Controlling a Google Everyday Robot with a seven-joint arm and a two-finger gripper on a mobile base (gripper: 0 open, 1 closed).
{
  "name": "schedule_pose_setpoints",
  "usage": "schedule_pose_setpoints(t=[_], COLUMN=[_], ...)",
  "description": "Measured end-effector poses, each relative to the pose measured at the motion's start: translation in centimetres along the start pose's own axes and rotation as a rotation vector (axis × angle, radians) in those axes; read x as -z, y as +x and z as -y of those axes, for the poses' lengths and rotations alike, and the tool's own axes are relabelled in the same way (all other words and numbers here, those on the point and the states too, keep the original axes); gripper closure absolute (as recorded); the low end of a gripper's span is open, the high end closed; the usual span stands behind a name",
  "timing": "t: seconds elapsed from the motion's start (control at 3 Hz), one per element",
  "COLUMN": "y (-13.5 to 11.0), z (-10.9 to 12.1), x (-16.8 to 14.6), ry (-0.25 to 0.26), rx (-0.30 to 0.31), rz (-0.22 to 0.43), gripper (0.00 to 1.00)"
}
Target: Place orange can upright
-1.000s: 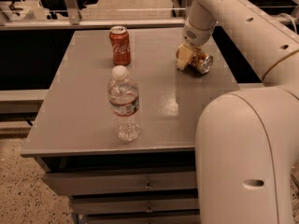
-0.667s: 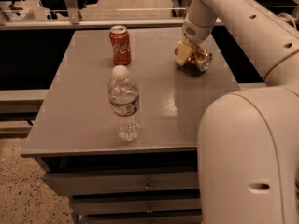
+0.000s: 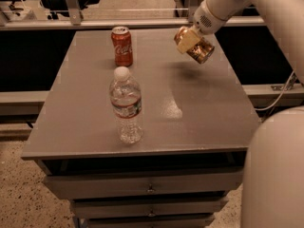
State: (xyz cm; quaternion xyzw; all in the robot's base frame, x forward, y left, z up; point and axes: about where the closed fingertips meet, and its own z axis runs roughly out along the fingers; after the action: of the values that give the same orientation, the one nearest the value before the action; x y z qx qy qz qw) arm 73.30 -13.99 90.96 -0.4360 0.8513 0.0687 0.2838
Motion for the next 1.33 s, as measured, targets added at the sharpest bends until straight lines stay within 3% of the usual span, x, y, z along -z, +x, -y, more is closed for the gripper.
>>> schedule_pose_setpoints(t=[0.67,1.0,1.33], y=[-3.3,-3.7,-3.1], z=[-2.2,-3.2,-3.9], x=[2.7,3.3,3.1], ry=[-0.172,-0.223,-0.267], rx=[0.061,0.096,0.101], rz=[0.556,0.733,0.844], gripper=[1.0,1.0,1.0])
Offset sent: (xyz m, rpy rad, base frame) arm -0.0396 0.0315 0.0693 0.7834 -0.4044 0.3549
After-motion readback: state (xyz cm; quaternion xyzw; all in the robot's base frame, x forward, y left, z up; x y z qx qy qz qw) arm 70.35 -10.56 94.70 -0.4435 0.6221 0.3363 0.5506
